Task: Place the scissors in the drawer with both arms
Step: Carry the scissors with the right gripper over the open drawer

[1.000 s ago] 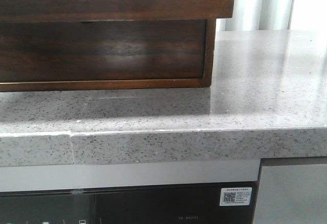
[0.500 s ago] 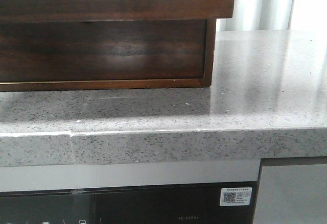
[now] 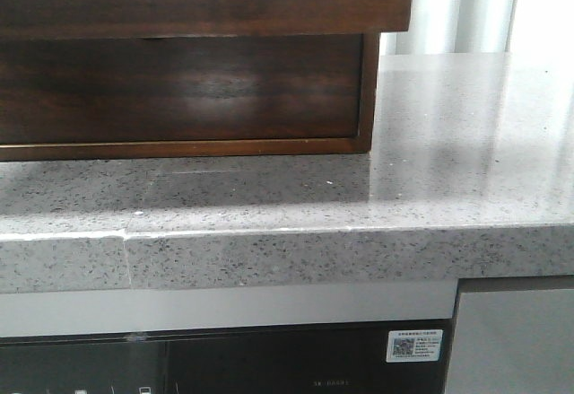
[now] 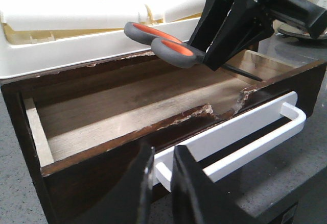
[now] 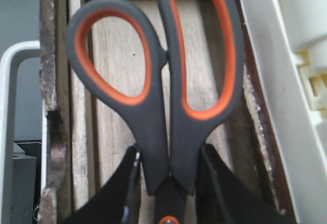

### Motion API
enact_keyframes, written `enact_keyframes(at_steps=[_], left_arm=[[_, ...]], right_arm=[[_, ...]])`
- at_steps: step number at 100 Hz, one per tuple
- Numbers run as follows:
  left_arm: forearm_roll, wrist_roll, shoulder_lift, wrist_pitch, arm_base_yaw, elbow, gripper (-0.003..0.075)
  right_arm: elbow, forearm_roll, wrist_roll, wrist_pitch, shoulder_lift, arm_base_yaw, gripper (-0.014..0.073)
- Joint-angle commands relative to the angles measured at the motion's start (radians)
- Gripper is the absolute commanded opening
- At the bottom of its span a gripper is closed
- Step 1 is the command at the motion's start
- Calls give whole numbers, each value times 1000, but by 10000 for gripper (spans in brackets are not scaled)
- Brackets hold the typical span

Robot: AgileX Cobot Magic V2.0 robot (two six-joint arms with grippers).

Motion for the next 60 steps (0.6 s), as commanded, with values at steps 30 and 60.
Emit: enact_keyframes(at_steps=[30, 60], left_arm=[[-21, -10, 13, -68, 2, -28, 43], [-21, -10, 13, -68, 2, -28, 43]], right_arm=[[-27, 27, -6, -32, -27, 3, 267], [-30, 29, 1, -62, -55, 3, 318]])
